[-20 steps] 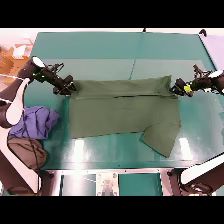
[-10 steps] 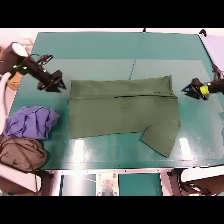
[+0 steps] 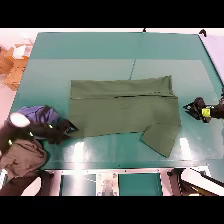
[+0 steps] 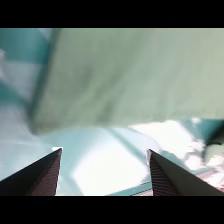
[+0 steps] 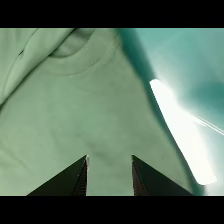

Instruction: Fold the shirts.

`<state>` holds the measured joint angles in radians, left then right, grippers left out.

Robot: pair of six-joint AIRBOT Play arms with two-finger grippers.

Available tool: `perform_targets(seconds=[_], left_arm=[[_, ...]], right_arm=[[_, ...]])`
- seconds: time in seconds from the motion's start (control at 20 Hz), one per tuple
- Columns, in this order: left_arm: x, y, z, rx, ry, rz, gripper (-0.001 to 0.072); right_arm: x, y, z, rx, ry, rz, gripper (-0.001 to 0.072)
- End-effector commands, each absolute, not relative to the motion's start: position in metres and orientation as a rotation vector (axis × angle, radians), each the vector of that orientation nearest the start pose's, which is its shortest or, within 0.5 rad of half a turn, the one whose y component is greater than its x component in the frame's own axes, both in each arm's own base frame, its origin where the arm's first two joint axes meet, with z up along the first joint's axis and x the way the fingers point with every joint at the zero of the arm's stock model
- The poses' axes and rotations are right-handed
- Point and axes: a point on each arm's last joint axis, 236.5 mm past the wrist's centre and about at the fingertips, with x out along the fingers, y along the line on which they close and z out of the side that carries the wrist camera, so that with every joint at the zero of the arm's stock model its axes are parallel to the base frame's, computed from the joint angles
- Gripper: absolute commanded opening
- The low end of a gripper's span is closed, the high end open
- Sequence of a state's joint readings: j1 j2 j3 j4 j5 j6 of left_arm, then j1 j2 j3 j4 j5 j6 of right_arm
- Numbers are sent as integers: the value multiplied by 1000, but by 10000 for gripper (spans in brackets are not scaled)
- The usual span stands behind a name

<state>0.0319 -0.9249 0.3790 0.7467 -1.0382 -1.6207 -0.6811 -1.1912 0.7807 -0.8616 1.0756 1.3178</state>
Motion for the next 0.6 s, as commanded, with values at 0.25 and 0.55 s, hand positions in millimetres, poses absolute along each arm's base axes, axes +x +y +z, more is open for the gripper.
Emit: perform_targets(seconds=[0.25,0.55], left_arm=[[236,-139,-107,-1072,1185,24,437],[250,-128,-104,-1067,1112,50,27]], right_arm=[[324,-76,-31,996,1056,-108,314],[324,-77,-29,1014,1050,-112,387]])
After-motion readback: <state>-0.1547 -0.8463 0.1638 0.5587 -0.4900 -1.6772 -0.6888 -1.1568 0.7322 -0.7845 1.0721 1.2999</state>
